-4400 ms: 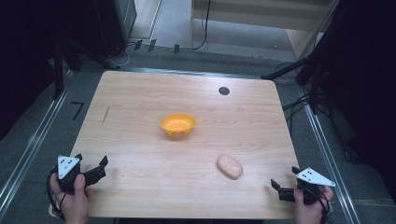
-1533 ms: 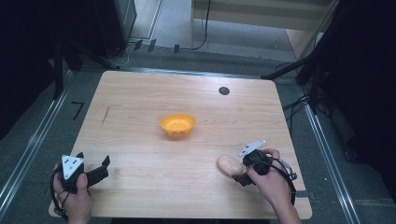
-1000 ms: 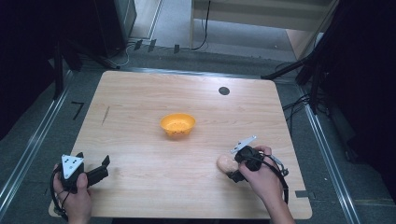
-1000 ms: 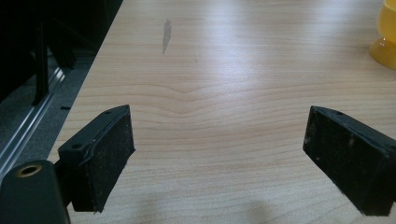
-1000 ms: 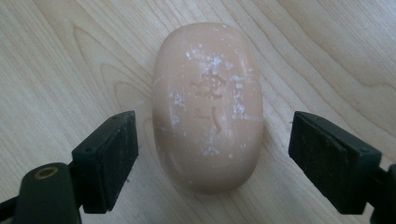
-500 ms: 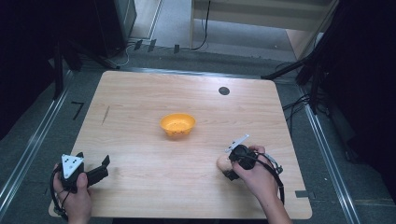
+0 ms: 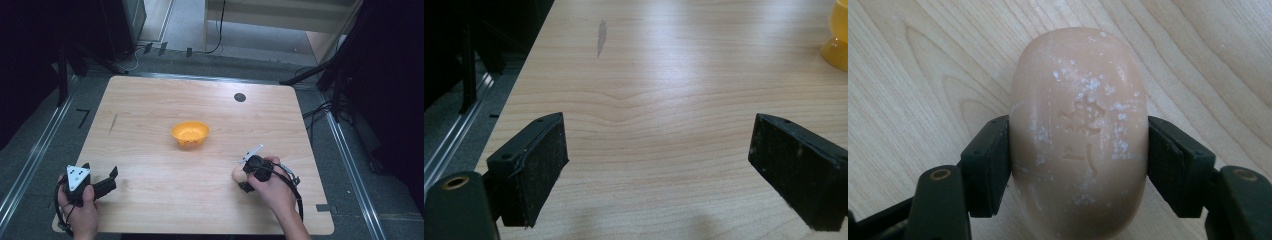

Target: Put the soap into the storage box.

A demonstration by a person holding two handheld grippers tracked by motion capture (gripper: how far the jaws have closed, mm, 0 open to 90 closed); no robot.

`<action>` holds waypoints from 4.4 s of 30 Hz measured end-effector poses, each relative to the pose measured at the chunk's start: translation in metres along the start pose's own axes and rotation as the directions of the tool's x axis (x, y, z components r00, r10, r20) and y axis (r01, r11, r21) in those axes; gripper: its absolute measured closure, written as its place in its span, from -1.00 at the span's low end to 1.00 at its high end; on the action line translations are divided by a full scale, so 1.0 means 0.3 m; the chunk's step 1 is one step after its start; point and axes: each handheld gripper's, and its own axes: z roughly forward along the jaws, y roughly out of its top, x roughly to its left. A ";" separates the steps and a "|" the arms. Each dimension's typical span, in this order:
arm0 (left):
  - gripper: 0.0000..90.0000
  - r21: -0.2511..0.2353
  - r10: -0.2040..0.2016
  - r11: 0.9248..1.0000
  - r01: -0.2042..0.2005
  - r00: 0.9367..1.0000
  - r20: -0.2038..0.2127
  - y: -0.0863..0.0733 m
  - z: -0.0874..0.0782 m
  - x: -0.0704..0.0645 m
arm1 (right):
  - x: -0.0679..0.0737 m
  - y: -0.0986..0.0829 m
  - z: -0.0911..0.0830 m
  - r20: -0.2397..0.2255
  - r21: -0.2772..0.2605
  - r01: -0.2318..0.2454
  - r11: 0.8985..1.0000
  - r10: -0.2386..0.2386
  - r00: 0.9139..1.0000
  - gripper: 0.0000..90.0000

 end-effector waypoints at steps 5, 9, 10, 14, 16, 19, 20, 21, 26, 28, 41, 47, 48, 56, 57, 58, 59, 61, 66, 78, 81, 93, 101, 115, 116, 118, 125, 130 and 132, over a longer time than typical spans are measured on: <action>-0.80 0.002 0.001 1.000 -0.001 1.000 -0.004 0.000 0.000 -0.002 | 0.000 -0.001 0.002 0.003 0.002 0.005 1.000 -0.006 1.000 -0.26; -0.80 0.001 0.001 1.000 -0.001 1.000 -0.001 0.000 0.000 0.000 | -0.001 -0.002 0.006 0.002 0.001 0.007 1.000 -0.007 1.000 -0.27; -0.79 0.000 0.001 1.000 -0.001 1.000 0.000 0.000 0.000 0.000 | 0.000 -0.001 0.006 0.001 0.002 0.006 1.000 -0.006 1.000 -0.27; -0.79 0.006 0.002 1.000 -0.002 1.000 0.003 0.001 0.002 0.000 | 0.002 -0.001 0.005 0.001 -0.002 0.016 1.000 -0.016 1.000 -0.26; -0.79 0.005 0.002 1.000 -0.002 1.000 0.003 0.001 0.002 0.000 | -0.002 -0.003 0.004 -0.008 -0.004 0.021 1.000 -0.021 1.000 -0.26; -0.79 0.006 0.004 1.000 -0.004 1.000 0.003 0.001 0.002 0.000 | -0.008 -0.005 0.002 -0.011 0.000 0.027 1.000 -0.027 1.000 -0.26; -0.79 0.006 0.005 1.000 -0.005 1.000 0.004 0.001 0.001 0.000 | -0.009 -0.005 0.001 -0.011 0.005 0.030 1.000 -0.030 0.999 -0.26; -0.79 0.007 0.006 1.000 -0.006 1.000 0.005 0.001 0.002 0.000 | -0.011 -0.006 -0.001 -0.007 0.009 0.044 0.999 -0.044 0.999 -0.26; -0.67 0.007 0.007 1.000 -0.007 1.000 -0.008 0.001 0.002 -0.002 | -0.015 -0.006 -0.012 -0.010 0.011 0.055 0.998 -0.055 0.998 -0.25; -0.69 0.009 0.010 1.000 -0.010 1.000 -0.004 0.001 0.002 -0.003 | -0.019 -0.005 -0.021 -0.015 0.004 0.063 0.998 -0.063 0.998 -0.25; -0.72 0.004 0.006 1.000 -0.006 1.000 -0.002 0.000 0.000 -0.002 | -0.031 0.038 -0.066 -0.015 -0.007 0.111 0.994 -0.112 0.994 -0.25; -0.81 0.007 0.017 1.000 -0.017 1.000 0.001 0.000 0.001 -0.006 | -0.033 0.072 -0.079 -0.026 0.003 0.139 0.990 -0.139 0.990 -0.25; -0.81 0.007 0.016 1.000 -0.016 1.000 0.000 0.000 0.001 -0.006 | -0.033 0.078 -0.081 -0.027 0.002 0.140 0.990 -0.140 0.990 -0.25; -0.96 0.018 0.017 1.000 -0.017 1.000 0.017 0.000 0.000 -0.005 | -0.043 0.112 -0.111 -0.039 -0.001 0.175 0.985 -0.175 0.984 -0.25; -0.96 0.018 0.015 1.000 -0.015 1.000 0.017 0.000 0.001 -0.005 | -0.046 0.116 -0.114 -0.037 -0.005 0.185 0.983 -0.185 0.982 -0.25; -0.96 0.021 0.015 1.000 -0.016 1.000 0.018 0.000 0.001 -0.005 | -0.047 0.120 -0.118 -0.038 -0.005 0.184 0.983 -0.184 0.982 -0.25; -0.96 0.023 0.018 1.000 -0.018 1.000 0.021 0.001 0.001 -0.004 | -0.051 0.125 -0.120 -0.037 -0.006 0.194 0.981 -0.194 0.980 -0.25; -0.96 0.022 0.021 1.000 -0.021 0.999 0.026 0.000 0.001 -0.005 | -0.054 0.132 -0.126 -0.037 -0.006 0.191 0.982 -0.191 0.981 -0.25; -1.00 0.018 0.023 1.000 -0.023 0.999 0.040 0.000 0.001 -0.005 | -0.056 0.157 -0.137 -0.042 -0.018 0.203 0.979 -0.204 0.978 -0.25; -1.00 0.018 0.026 0.999 -0.027 0.999 0.041 0.000 0.001 -0.005 | -0.062 0.231 -0.152 -0.078 -0.035 0.267 0.963 -0.269 0.960 -0.25; -1.00 0.018 0.026 0.999 -0.027 0.999 0.039 0.000 0.001 -0.005 | -0.065 0.251 -0.154 -0.062 -0.028 0.279 0.960 -0.281 0.958 -0.25; -1.00 0.022 0.024 0.999 -0.025 0.999 0.044 0.000 0.001 -0.004 | -0.091 0.338 -0.176 -0.070 -0.050 0.310 0.950 -0.313 0.947 -0.25; -1.00 0.022 0.018 1.000 -0.019 0.999 0.049 0.000 0.002 -0.002 | -0.099 0.418 -0.189 -0.068 -0.070 0.352 0.933 -0.356 0.932 -0.25; -1.00 0.021 0.007 1.000 -0.008 0.999 0.053 0.001 0.002 0.002 | -0.059 0.566 -0.148 -0.066 -0.094 0.487 0.868 -0.494 0.867 -0.25; -1.00 0.020 0.005 1.000 -0.006 0.999 0.052 0.001 0.001 0.003 | -0.057 0.575 -0.143 -0.070 -0.095 0.499 0.862 -0.506 0.860 -0.25; -1.00 0.020 0.002 1.000 -0.003 0.999 0.051 0.001 0.001 0.003 | -0.052 0.590 -0.131 -0.070 -0.102 0.513 0.852 -0.521 0.851 -0.25; -1.00 0.017 0.000 1.000 -0.001 0.998 0.055 0.000 0.000 0.004 | -0.057 0.628 -0.101 -0.071 -0.110 0.534 0.839 -0.542 0.837 -0.25; -1.00 0.018 0.000 1.000 -0.001 0.998 0.059 0.000 0.001 0.006 | -0.051 0.649 -0.087 -0.074 -0.128 0.552 0.824 -0.563 0.823 -0.25; -1.00 0.018 -0.002 1.000 0.001 0.998 0.059 0.000 0.001 0.006 | -0.052 0.658 -0.078 -0.074 -0.127 0.555 0.822 -0.566 0.821 -0.25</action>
